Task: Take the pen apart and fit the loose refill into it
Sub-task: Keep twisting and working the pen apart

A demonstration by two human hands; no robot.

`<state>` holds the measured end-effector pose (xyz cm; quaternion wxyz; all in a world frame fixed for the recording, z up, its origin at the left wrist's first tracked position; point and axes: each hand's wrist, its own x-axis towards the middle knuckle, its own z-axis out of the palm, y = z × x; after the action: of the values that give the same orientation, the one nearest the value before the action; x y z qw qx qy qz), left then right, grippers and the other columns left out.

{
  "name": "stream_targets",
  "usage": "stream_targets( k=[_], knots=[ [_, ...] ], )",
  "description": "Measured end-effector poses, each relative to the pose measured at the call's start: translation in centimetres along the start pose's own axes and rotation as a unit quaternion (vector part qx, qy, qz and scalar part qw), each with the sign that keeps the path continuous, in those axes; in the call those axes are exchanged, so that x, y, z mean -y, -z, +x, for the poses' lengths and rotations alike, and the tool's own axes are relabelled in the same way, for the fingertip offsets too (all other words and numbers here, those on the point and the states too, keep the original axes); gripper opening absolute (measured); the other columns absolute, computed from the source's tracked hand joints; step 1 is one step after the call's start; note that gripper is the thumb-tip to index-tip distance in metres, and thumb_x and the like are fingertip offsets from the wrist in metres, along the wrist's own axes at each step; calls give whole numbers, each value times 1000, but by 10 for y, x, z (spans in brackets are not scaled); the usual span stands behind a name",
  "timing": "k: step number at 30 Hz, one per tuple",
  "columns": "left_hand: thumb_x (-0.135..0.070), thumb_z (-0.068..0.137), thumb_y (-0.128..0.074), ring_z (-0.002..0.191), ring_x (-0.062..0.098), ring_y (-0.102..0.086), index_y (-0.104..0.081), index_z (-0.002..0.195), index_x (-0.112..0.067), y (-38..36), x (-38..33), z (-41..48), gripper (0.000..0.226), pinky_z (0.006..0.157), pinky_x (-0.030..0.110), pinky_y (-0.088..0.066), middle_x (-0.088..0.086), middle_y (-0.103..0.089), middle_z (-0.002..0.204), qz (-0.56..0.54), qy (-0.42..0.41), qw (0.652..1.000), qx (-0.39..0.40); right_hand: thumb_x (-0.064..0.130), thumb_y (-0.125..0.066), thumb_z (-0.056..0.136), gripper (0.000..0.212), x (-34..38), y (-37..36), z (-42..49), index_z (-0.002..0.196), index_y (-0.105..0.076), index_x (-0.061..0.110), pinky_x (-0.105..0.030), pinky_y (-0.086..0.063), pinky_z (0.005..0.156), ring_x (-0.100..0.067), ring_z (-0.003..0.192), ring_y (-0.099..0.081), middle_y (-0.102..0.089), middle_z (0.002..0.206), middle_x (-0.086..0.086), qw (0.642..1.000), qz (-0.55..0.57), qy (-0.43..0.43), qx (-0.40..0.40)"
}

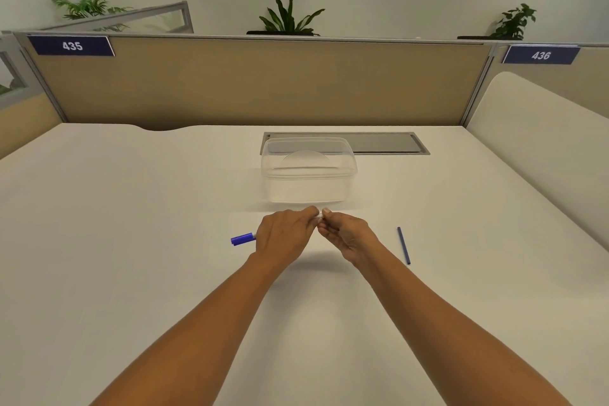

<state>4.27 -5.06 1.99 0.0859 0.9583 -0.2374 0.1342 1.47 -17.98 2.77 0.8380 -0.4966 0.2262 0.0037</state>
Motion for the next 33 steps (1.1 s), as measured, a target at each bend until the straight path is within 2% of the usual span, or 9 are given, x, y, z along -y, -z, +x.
stream_targets(
  k=[3, 7, 9, 15, 18, 22, 26, 30, 33],
  knots=[
    [-45, 96, -27, 60, 24, -47, -51, 96, -24, -1, 4, -1, 32, 54, 29, -30, 5, -63, 74, 9, -2, 1000, 7, 10, -64, 84, 12, 7, 6, 1, 79, -64, -1, -13, -56, 57, -11, 62, -65, -65, 74, -11, 995, -83, -18, 44],
    [-49, 95, -26, 70, 26, -58, -53, 100, -28, -1, 8, 1, 35, 59, 31, -37, 5, -66, 81, 5, -22, 999, 38, 8, -63, 84, 20, 10, 12, 1, 98, -65, -7, -12, -56, 63, -14, 73, -65, -67, 80, -10, 984, -154, 4, 89],
    [-50, 95, -26, 69, 25, -56, -53, 100, -29, -1, 10, 1, 35, 59, 30, -36, 5, -67, 82, -2, -22, 999, 46, 8, -62, 85, 18, 11, 13, 1, 98, -67, -3, -12, -56, 66, -14, 76, -65, -68, 83, -10, 976, -185, 18, 111],
    [-53, 93, -27, 63, 20, -47, -56, 97, -28, 2, 15, 0, 39, 56, 28, -30, 3, -67, 79, -29, -20, 998, 59, 1, -51, 86, 21, 15, 17, -1, 88, -72, 5, -14, -56, 70, -11, 71, -67, -70, 81, -11, 944, -287, 74, 148],
    [-54, 92, -27, 64, 20, -48, -57, 97, -29, 2, 15, 0, 40, 56, 29, -31, 2, -66, 78, -31, -22, 997, 65, 0, -52, 85, 21, 15, 18, 0, 94, -71, 1, -18, -57, 73, -16, 72, -66, -69, 84, -16, 925, -340, 104, 138],
    [-54, 93, -27, 63, 20, -49, -57, 97, -29, 1, 15, 0, 39, 55, 28, -32, 2, -66, 77, -32, -25, 997, 68, 4, -57, 81, 18, 14, 17, 1, 91, -72, 2, -25, -57, 78, -15, 67, -66, -69, 77, -13, 908, -381, 132, 112],
    [-51, 94, -28, 63, 19, -49, -56, 98, -29, -1, 12, 3, 36, 57, 28, -35, 2, -66, 78, -25, -27, 997, 69, 9, -64, 75, 11, 11, 13, 2, 80, -73, 7, -24, -56, 70, -12, 61, -66, -68, 66, -6, 900, -405, 146, 65],
    [-45, 96, -30, 63, 20, -49, -56, 99, -28, -2, 8, 5, 31, 57, 29, -37, 2, -63, 76, -17, -28, 997, 68, 10, -63, 72, 10, 7, 9, 0, 65, -69, 15, -7, -42, 42, -8, 54, -63, -65, 57, -1, 893, -419, 162, 21],
    [-43, 96, -30, 60, 19, -48, -56, 99, -27, -2, 5, 5, 31, 55, 27, -34, -1, -52, 69, -4, -33, 997, 64, 10, -63, 70, 9, 4, 7, 1, 64, -69, 10, -6, -36, 36, -10, 49, -57, -60, 50, -1, 886, -430, 176, 0]
  ],
)
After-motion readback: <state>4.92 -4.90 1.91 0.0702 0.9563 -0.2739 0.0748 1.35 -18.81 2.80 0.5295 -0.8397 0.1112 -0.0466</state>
